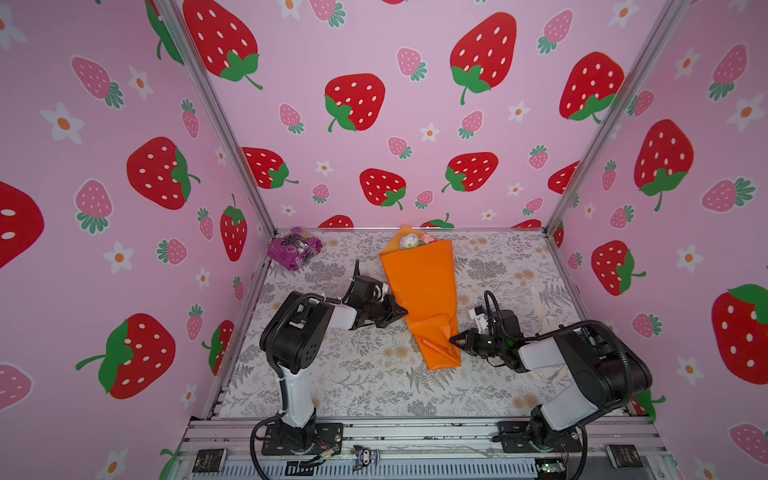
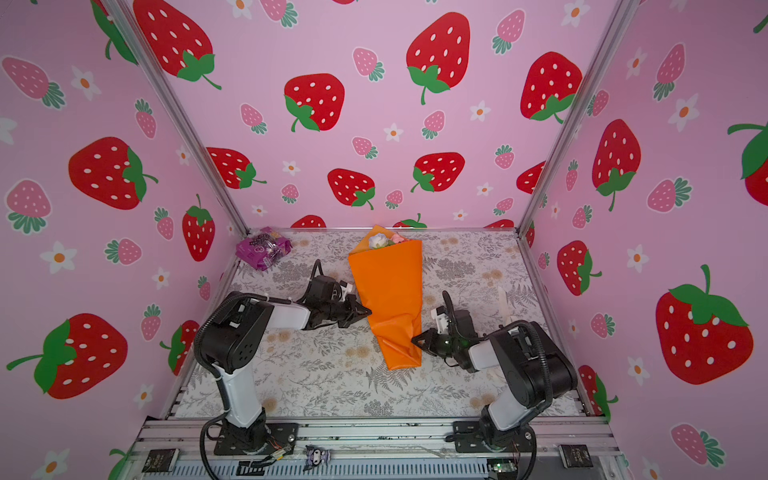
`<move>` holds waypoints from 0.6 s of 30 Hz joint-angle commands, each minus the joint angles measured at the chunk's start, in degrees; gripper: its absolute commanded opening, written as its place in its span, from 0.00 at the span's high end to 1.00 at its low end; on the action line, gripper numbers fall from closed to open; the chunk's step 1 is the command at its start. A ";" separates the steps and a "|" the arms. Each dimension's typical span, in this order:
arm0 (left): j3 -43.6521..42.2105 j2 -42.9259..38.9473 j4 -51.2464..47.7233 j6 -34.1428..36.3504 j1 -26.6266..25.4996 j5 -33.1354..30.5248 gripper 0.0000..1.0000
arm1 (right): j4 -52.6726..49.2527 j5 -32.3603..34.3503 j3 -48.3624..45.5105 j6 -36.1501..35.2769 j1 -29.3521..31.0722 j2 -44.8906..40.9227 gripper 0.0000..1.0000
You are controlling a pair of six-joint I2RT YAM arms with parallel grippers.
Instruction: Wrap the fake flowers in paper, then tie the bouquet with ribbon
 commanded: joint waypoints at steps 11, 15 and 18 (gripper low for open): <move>-1.38 1.71 3.59 -1.38 0.67 0.01 1.00 | -8.95 6.34 11.85 -2.82 -3.34 -3.44 0.78; -1.04 2.31 3.65 -1.20 0.75 0.85 1.00 | -6.15 3.60 18.41 -1.78 -5.85 3.64 0.69; -1.12 2.05 3.20 -0.79 0.87 0.73 1.00 | -9.82 6.03 22.34 -4.41 -7.31 6.88 0.57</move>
